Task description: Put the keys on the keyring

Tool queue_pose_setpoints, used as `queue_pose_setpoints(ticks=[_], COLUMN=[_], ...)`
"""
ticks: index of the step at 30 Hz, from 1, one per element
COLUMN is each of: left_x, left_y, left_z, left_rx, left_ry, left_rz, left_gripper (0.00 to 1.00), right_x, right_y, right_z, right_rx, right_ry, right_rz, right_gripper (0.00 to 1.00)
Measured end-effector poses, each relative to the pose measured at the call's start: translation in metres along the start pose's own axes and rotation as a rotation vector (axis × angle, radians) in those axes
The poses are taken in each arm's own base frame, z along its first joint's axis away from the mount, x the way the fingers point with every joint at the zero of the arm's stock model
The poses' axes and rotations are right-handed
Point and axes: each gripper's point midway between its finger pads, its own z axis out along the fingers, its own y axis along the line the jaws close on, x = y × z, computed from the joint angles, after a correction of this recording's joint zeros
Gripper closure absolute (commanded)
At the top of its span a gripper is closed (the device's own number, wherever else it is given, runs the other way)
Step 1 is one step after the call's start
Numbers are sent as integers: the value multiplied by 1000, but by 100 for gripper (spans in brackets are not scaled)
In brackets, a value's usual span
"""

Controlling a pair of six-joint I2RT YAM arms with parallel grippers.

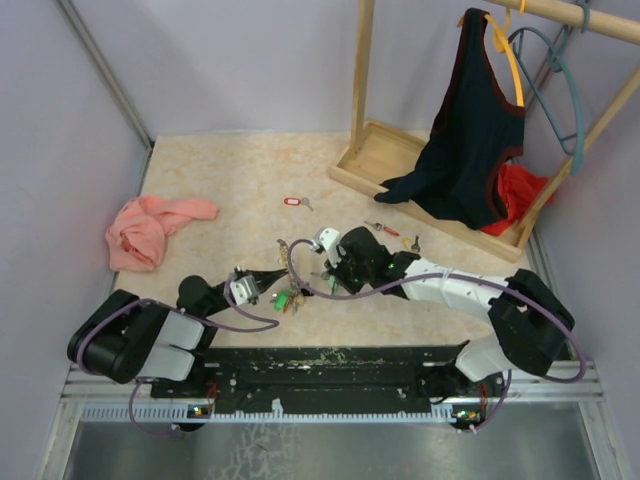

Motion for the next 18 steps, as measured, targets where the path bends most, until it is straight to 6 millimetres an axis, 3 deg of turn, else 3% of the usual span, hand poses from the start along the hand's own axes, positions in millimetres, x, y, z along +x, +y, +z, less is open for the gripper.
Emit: queue_pose_setpoints(ticks=[7,14,18], left_x=[-14,-16,-19], left_y=[2,-2,-2], left_z=[3,4,5], left_rx=[8,38,44], left_ry=[-42,-52,-62], left_rz=[13,0,9], left_gripper=[100,100,100], right_x=[-18,-18,-2], right_y=[-32,-27,-24], right_z=[-32,-49,-55], right_rx=[190,173,166], right_ry=[106,80,191], right_rz=[52,19,37], right_gripper=[100,100,100])
